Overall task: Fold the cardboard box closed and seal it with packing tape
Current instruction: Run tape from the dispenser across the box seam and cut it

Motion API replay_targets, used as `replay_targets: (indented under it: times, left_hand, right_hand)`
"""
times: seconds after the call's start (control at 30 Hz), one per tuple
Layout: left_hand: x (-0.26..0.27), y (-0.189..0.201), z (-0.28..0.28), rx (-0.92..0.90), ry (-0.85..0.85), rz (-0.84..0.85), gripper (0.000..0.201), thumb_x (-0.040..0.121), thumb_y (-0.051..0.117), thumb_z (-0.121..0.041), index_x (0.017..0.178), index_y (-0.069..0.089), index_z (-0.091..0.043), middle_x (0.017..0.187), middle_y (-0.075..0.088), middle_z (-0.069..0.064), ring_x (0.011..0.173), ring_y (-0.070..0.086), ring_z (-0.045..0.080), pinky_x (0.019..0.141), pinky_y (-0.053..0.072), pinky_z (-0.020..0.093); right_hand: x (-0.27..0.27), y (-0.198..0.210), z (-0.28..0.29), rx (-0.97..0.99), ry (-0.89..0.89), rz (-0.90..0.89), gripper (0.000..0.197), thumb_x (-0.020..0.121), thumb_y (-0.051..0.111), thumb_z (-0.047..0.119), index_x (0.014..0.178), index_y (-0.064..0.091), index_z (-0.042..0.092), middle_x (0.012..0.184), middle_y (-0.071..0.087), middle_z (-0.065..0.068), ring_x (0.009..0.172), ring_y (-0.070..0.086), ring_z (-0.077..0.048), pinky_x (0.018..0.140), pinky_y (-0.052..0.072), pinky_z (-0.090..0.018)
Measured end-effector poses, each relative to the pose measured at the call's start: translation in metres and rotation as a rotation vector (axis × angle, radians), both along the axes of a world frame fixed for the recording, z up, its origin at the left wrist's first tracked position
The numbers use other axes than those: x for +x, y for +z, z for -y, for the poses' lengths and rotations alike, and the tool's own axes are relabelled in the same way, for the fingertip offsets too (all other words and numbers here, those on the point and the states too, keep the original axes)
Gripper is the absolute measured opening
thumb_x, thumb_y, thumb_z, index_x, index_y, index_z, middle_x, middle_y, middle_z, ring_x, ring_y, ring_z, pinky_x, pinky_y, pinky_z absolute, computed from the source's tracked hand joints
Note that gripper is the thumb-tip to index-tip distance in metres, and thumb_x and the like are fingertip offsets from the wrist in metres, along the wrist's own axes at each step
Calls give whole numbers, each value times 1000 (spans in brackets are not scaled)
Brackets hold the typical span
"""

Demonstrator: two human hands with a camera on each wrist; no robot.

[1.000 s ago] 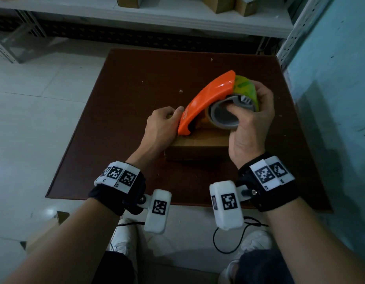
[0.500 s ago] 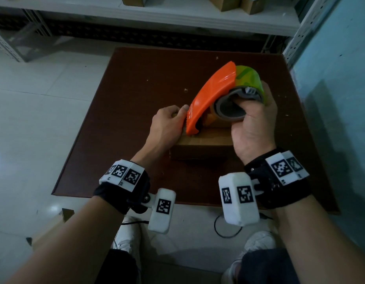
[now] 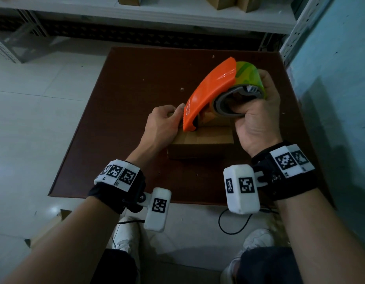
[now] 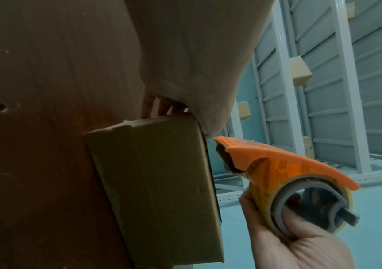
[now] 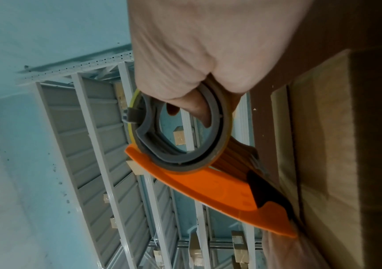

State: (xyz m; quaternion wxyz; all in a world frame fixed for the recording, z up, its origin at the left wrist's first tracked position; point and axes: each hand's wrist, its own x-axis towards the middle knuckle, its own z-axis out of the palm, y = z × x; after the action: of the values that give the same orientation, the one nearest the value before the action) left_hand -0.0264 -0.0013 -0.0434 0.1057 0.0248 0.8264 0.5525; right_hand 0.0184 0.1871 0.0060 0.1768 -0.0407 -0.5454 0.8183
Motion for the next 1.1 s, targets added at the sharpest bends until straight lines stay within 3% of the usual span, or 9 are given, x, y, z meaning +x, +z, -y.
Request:
replay_targets:
  times: [0.17,0.3,0.6,0.83,1.0,1.1]
  left_hand:
    - [0,2,0,3,-7,11,45,103,51,-51,84,68,-14,70,64,1,51,55,7,49,42,23]
    - [1,2,0,0,-9,8,43,103,51,-50,78,65,-18,66,63,-3,49,55,5,49,43,22]
    - [-1,1,2,21,-16,37,48,102,52,-52,92,70,-9,75,69,2,57,64,8,54,50,26]
    - [0,3,1,18,-16,36,40,102,52,-52,83,66,-19,74,68,-2,56,63,4,53,49,22]
    - [0,3,1,24,-15,27,39,103,53,-50,78,63,-22,68,63,-6,50,59,-2,48,45,17]
    - [0,3,1,18,-15,23,39,103,52,-51,79,64,-23,71,65,-5,53,60,-1,51,47,20]
  right_hand:
    - [5,2,-8,116,29,-16,38,77,50,-16,100,59,13,100,68,-3,97,70,-20,81,61,-42]
    - [5,0,-13,186,32,-24,37,80,52,-15,101,60,14,100,68,-2,98,70,-19,81,60,-39]
    - [5,2,-31,391,13,-72,34,83,57,-15,106,60,10,106,66,-9,99,70,-16,77,59,-32]
    - [4,2,-40,528,-15,-74,35,85,59,-15,115,59,2,103,68,-3,98,70,-14,77,59,-31]
    - [1,1,-40,674,-37,-108,33,86,63,-14,114,60,4,104,66,-10,96,69,-13,76,60,-26]
    - [0,1,-41,755,-41,-153,35,82,63,-18,111,61,1,103,67,-16,96,69,-19,78,61,-32]
